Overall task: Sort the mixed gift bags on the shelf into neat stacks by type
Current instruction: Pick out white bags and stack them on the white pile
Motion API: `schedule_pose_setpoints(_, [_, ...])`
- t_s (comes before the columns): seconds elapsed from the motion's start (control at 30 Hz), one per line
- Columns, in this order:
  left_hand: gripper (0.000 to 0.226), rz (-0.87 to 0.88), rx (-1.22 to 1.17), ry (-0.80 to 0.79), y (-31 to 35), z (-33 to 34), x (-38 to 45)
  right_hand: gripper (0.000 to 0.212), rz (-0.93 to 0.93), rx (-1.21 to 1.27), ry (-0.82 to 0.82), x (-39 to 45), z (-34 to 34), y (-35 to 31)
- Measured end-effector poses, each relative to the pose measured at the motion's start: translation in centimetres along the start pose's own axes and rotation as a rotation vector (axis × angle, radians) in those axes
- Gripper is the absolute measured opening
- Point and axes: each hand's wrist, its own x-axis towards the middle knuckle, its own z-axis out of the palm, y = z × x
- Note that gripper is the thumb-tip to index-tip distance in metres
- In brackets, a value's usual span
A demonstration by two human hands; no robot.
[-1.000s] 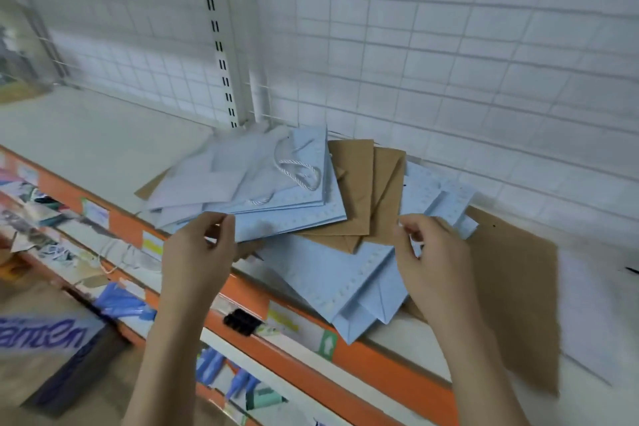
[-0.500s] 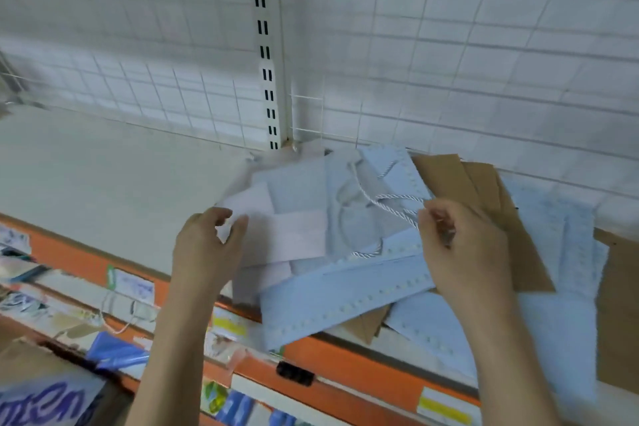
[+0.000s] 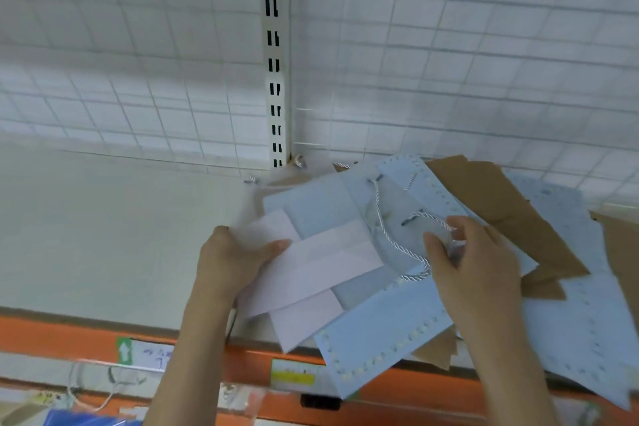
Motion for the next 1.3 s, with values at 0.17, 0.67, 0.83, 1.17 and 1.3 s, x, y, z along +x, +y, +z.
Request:
schedule_pose_setpoints(0.17, [0.074, 0.039, -0.092, -0.012, -1.2, -0.5, 1.0, 0.078, 0.191, -0.087, -0.209, -0.4, 0.0, -1.2])
schedule_pose_setpoints(0.67, [0.043, 0.292, -0.390, 0.082, -1.3, -0.8, -0.2, 0.023, 0.104, 0.116, -0.100, 0.9, 1.1, -0.7])
schedule_pose_setpoints(0.83, [0.024, 0.401, -0.504, 0.157, 0.7, -1.3, -1.1, 0.021, 0.080, 0.253, 0.159, 1.9, -1.1, 0.4])
schedule_pose_setpoints(1.17, [0.022, 0.540, -0.805, 0.114, 5.5, 0.3, -2.3, 0.059, 0.355, 0.634, 0.141, 2.0, -5.1, 4.1])
schedule_pose_setpoints(1.3, [0.026, 0.622, -0.802, 0.063, 7.2, 0.9, -3.2, 0.088, 0.341, 0.693, -0.054, 1.0, -4.4, 4.5])
